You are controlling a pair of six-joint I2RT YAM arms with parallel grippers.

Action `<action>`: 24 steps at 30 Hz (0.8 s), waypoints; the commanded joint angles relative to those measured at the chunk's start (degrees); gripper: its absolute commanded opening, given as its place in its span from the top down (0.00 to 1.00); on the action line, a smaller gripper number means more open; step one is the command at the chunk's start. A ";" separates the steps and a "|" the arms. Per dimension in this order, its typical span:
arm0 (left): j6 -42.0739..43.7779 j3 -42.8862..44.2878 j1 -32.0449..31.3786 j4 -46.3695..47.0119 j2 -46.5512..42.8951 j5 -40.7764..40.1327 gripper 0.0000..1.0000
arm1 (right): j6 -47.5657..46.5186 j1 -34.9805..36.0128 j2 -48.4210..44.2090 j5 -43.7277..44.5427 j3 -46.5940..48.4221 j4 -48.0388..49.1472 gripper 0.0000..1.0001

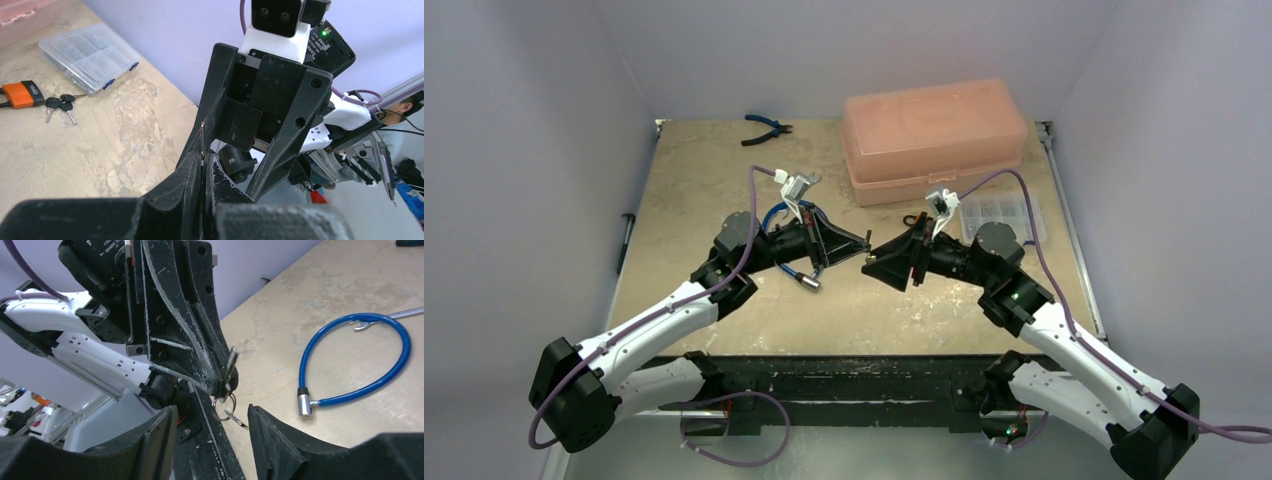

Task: Unlock with the key

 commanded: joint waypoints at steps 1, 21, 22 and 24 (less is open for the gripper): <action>-2.05 -0.33 -0.25 4.64 -0.24 -0.97 1.00 | -4.10 0.12 0.89 3.63 5.06 -2.51 0.40; -5.24 -3.60 -0.28 10.08 0.33 -1.59 0.99 | -4.61 0.12 1.86 2.89 6.17 -1.90 1.00; -5.14 -3.90 -0.26 10.11 -0.03 -1.41 0.94 | -4.67 0.12 1.68 2.67 6.05 -1.86 1.00; -4.18 -4.15 -0.30 9.18 -1.27 -1.66 0.79 | -4.97 0.12 1.33 2.04 5.73 -2.06 1.00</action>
